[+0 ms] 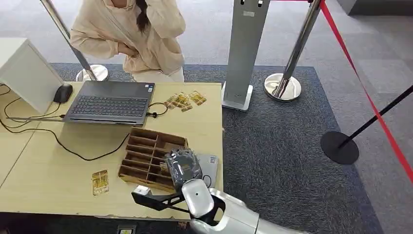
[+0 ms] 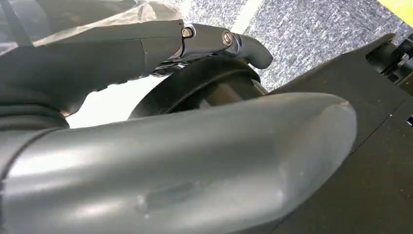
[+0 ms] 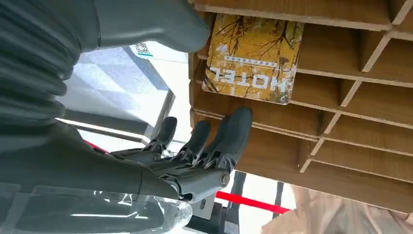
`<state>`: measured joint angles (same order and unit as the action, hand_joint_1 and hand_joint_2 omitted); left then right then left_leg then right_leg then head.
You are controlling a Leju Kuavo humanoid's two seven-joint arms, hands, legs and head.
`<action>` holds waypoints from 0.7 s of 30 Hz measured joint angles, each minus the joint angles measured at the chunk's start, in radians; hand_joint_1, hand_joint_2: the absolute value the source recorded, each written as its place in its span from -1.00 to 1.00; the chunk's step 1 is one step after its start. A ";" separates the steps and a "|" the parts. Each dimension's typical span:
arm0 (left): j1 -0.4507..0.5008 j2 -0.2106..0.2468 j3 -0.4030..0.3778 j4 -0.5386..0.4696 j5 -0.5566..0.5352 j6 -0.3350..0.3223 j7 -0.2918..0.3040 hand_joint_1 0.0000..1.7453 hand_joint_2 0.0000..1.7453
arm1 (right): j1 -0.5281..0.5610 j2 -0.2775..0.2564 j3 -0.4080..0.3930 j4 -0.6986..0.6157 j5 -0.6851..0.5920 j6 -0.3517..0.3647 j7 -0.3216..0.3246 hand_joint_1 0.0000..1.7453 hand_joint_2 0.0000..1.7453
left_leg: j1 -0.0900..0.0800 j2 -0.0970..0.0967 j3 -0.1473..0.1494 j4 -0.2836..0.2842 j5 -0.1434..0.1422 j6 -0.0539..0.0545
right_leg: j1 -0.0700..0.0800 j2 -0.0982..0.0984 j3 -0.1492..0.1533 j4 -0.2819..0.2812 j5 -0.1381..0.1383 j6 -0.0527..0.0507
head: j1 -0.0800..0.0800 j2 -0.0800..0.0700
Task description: Pass the card to the sensor for recognition and then transmit it.
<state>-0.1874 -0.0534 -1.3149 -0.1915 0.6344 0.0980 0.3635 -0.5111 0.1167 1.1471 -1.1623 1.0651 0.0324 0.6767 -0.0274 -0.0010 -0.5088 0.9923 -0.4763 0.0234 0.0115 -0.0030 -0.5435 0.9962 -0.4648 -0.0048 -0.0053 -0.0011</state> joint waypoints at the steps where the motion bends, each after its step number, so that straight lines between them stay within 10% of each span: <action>1: 0.000 0.000 0.000 0.000 0.000 0.000 0.000 -1.00 -1.00 | 0.000 0.001 0.000 0.002 -0.001 0.000 -0.001 -0.16 1.00 | 0.000 0.000 0.000 0.000 0.000 0.000 | 0.000 0.000 0.000 0.000 0.000 0.000 | 0.000 0.000; 21: -0.002 0.002 0.001 0.000 0.003 0.000 0.000 -1.00 -1.00 | 0.000 0.006 -0.005 0.016 -0.031 -0.003 -0.002 0.20 1.00 | 0.000 0.000 0.002 0.000 0.000 0.000 | 0.000 0.000 0.002 0.000 0.000 0.000 | 0.000 0.000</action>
<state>-0.1890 -0.0511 -1.3142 -0.1915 0.6374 0.0980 0.3635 -0.5112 0.1232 1.1421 -1.1464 1.0338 0.0290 0.6744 -0.0274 -0.0011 -0.5071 0.9923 -0.4763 0.0234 0.0115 -0.0030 -0.5417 0.9962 -0.4648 -0.0048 -0.0053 -0.0011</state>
